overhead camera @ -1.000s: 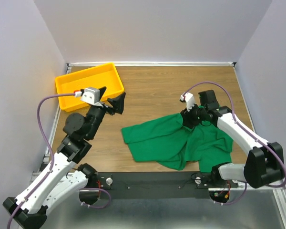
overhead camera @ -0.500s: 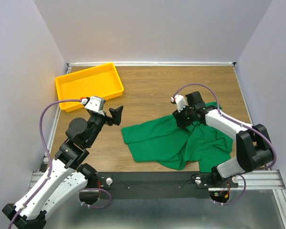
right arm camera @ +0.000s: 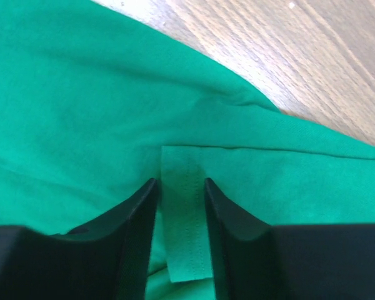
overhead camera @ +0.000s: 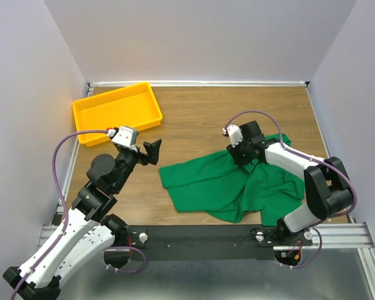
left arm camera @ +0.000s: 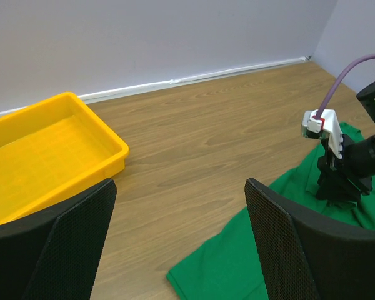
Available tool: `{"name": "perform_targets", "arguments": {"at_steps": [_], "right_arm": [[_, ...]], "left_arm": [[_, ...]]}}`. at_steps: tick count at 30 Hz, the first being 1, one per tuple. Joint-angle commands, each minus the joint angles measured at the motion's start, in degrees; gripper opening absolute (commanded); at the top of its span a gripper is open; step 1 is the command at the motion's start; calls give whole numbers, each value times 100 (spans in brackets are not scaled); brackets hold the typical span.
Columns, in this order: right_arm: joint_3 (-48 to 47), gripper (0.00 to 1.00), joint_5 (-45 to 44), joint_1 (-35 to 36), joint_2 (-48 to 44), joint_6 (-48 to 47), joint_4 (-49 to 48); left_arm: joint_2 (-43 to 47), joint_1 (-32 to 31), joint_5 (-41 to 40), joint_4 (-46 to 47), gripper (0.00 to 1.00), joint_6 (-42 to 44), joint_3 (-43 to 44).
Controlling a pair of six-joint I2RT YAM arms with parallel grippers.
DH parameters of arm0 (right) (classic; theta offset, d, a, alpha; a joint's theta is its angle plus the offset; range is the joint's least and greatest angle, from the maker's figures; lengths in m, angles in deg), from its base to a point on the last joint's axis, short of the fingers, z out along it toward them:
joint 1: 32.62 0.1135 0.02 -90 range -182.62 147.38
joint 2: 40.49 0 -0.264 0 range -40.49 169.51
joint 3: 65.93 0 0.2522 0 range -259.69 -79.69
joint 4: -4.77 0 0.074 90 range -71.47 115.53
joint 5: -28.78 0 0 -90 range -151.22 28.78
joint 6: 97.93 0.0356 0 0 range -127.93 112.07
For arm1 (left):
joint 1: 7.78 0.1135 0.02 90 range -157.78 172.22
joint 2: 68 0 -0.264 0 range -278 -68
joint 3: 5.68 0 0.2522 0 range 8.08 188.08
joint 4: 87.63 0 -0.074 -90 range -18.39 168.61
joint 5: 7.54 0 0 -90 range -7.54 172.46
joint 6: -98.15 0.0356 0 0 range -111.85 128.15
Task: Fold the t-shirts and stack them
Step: Flatten the tshirt out
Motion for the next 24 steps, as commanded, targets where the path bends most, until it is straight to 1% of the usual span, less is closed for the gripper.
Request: {"name": "perform_targets", "arguments": {"at_steps": [1,4,7,8,10,11,12,13,15,20,24], "right_arm": [[-133,41,-303,40,88,62,-173],[-124,38,-338,40,88,62,-182],[-133,28,-391,40,79,71,-191],[-142,27,-400,40,70,71,-208],[-142,16,-417,40,26,79,-217],[-142,13,-426,40,17,79,-226],[-142,7,-444,40,-9,88,-226],[-142,3,-452,40,-26,88,-235],[-150,1,-461,40,-88,106,-261],[-282,1,-531,31,-378,185,-340],[-887,1,-593,-153,-239,220,-524]], "left_arm": [[32,15,-82,-52,91,-38,118],[32,24,-82,-69,91,-38,118],[32,24,-82,-69,91,-47,118],[32,24,-91,-69,91,-47,118],[32,24,-82,-69,91,-38,118],[41,24,-82,-69,91,-38,118],[41,15,-82,-69,91,-38,118],[41,24,-82,-69,91,-47,118],[41,24,-82,-69,91,-47,118],[32,24,-56,-61,91,-56,109],[-11,24,-47,-60,91,-56,109]]}}
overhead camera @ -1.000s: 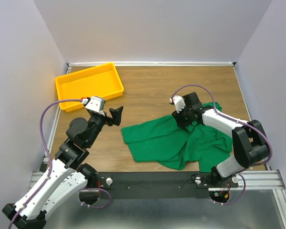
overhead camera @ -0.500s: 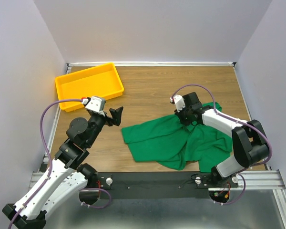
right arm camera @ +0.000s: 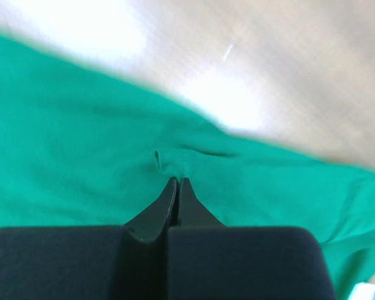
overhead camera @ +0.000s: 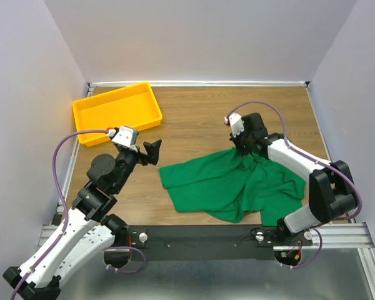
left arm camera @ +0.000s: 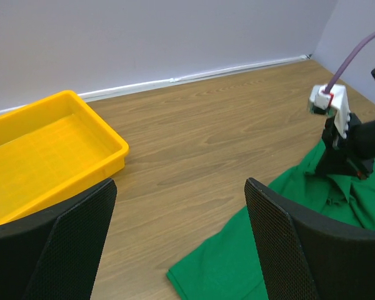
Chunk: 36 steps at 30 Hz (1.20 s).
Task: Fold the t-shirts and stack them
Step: Flatten the tshirt out
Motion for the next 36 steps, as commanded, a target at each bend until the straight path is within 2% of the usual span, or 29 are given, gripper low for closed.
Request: {"name": "perform_targets", "arguments": {"at_steps": [1,5,6,9,10,12,13,14,18,20,21,23,24,25,26,30,36], "right_arm": [[-855,1,-213,-294,92,200,-470],[-2172,1,-493,-875,1084,928,-1013],[-2836,1,-703,-1146,1547,1156,-1137],[-3824,0,-1038,-1560,2279,2465,-1385],[-4332,12,-987,-1831,2708,3016,-1376],[-4644,46,-698,-2044,2966,3259,-1376],[-4584,67,-548,-2158,2932,3242,-1359],[-4453,75,-495,-2194,2845,3146,-1367],[-3417,80,13,-2309,2055,2286,-1376],[-2655,84,1284,-2361,1424,1243,-1272],[-2458,84,2221,-2353,1194,829,-1062],[-2089,89,2991,-2362,815,-345,-213],[-1852,89,3613,-2362,509,-736,176],[-1711,89,3837,-2362,376,-1488,571],[-1561,89,3961,-2362,209,-1765,1089],[-779,88,4146,-2362,-433,-2979,1857],[-303,88,4085,-2353,-628,-3218,2122]], "left_arm": [[-27,24,-58,-25,91,-49,100],[-71,24,-84,-25,91,-49,100],[-71,24,-84,-25,91,-49,100],[-71,24,-93,-25,91,-40,100],[-62,24,-110,-8,91,-49,92],[-53,24,-119,-17,91,-49,83],[-45,24,-128,-17,91,-49,83],[-36,24,-145,-8,91,-58,83],[-44,24,-93,27,91,-40,83],[-71,33,-32,27,91,-31,83],[-88,42,3,27,91,-49,83],[-115,59,117,36,91,-49,83],[-132,59,144,36,91,-40,83],[-158,68,188,45,91,-58,83],[-167,59,206,36,91,-66,83],[-185,68,276,36,91,-75,83],[-220,68,347,45,91,-110,74]]}}
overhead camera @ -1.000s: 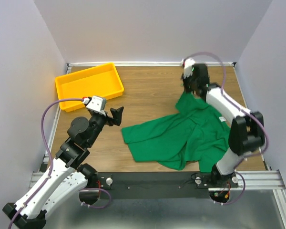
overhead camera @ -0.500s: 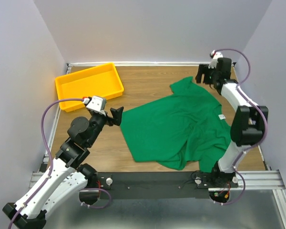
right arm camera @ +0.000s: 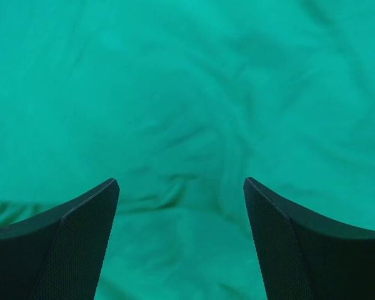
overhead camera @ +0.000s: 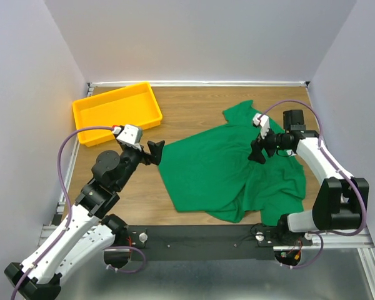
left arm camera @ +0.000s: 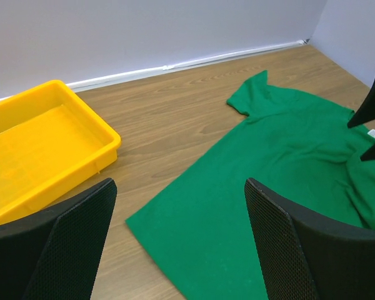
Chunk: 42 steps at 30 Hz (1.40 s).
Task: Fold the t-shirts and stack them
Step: Flatten the tshirt out
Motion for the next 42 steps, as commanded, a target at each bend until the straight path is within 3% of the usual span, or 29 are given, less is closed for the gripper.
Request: {"name": "perform_targets", "arguments": {"at_steps": [1,9,14,19,25,33,36,42], "right_arm": [[134,87,426,-5,52,-589,590],[54,82,672,56,615,-237,616],[573,82,303,1223,238,-895,625],[574,82,610,2479,34,-1256,599],[144,76,164,3421,666,-757,64],[-349,73,-1058,3335,975,861,-947],[-489,73,-964,2581,957,1397,-1062],[-1104,74,-427,158,1449,1907,-1054]], "left_arm": [[-15,31,167,43,91,-62,76],[-138,31,141,25,91,-71,67],[-270,40,141,8,91,-80,94],[-200,40,-130,-54,89,-80,129],[292,40,-798,-28,89,-168,68],[486,49,-905,-19,89,-168,41],[372,57,-817,-28,89,-151,59],[345,66,-659,-28,89,-142,67]]}}
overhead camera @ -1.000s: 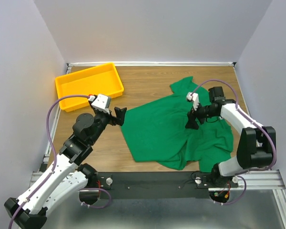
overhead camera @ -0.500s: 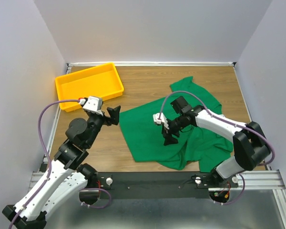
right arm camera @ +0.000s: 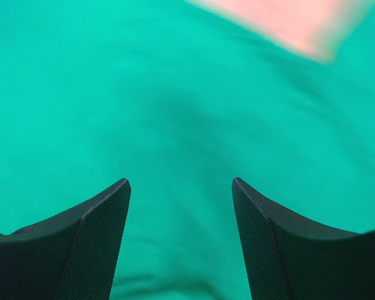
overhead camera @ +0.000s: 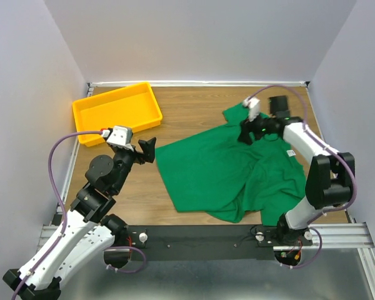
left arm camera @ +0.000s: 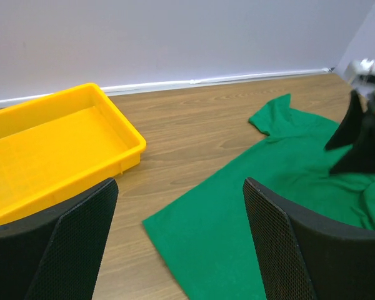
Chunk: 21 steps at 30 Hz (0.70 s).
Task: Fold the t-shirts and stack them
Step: Flatten the tshirt out
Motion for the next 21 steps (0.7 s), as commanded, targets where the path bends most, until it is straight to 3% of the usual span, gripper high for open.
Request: {"name": "perform_targets", "arguments": {"at_steps": [1,4,8,21], "right_arm": [[-471,74,188,-1234,383,603,-138],[-884,76,748,-2076,857,726,-138],[-1499,76,1164,-2685,1525,1016,-129],[-2783,76,856,-2871,2941,1464,-129]], "left_arm": [[37,64,64,47,89,-15,67],[20,64,152,64,89,-6,67],[-33,64,258,90,89,12,67],[-138,134,451,91,89,64,85]]}}
